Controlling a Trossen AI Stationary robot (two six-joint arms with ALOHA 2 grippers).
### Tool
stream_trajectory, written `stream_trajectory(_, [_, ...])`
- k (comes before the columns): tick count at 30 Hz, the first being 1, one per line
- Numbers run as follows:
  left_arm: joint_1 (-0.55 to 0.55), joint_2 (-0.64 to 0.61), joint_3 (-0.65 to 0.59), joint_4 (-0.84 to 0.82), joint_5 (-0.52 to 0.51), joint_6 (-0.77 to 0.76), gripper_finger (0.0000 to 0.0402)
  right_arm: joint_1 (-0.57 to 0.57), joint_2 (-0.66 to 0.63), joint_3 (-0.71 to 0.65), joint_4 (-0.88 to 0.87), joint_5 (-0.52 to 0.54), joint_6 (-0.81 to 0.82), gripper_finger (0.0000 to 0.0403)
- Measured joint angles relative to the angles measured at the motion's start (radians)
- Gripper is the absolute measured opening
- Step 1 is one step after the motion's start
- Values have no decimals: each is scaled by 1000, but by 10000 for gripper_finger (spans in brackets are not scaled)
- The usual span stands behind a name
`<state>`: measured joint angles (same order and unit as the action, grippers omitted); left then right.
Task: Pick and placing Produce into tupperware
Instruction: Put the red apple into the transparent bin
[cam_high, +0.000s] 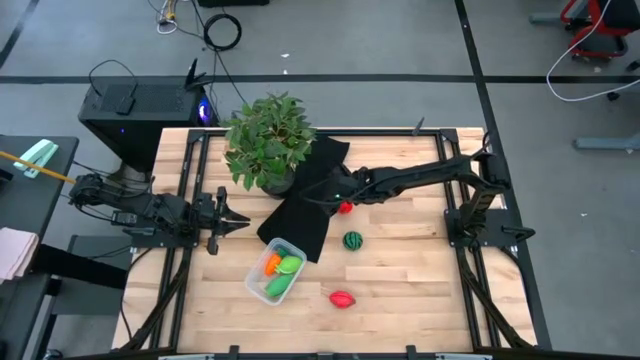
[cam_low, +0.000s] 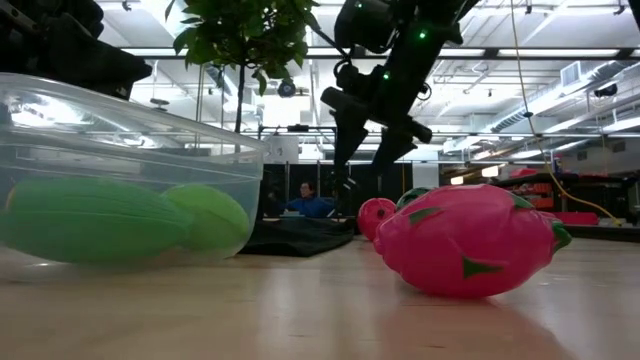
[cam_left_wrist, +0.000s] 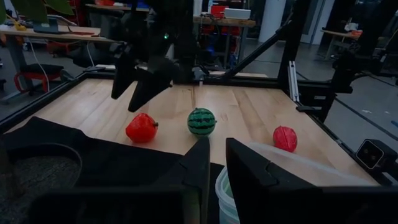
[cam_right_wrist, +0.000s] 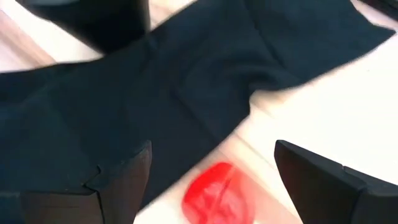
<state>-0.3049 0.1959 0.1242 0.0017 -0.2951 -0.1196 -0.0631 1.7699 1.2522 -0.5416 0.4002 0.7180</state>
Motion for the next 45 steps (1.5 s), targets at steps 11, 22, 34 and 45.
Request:
stream_trajectory(11, [0,0,0,-2,0,1,56,0,36,0,-99,-74,57,385])
stream_trajectory(22, [0,0,0,-2,0,0,56,30,33,0,-109,-88,147,389])
stream_trajectory(34, [0,0,0,-1,0,-1,61,26,63,-5,-127,-88,157,380])
stream_trajectory(45, [0,0,0,-1,0,-1,53,26,140,-5,-110,-133,176,378])
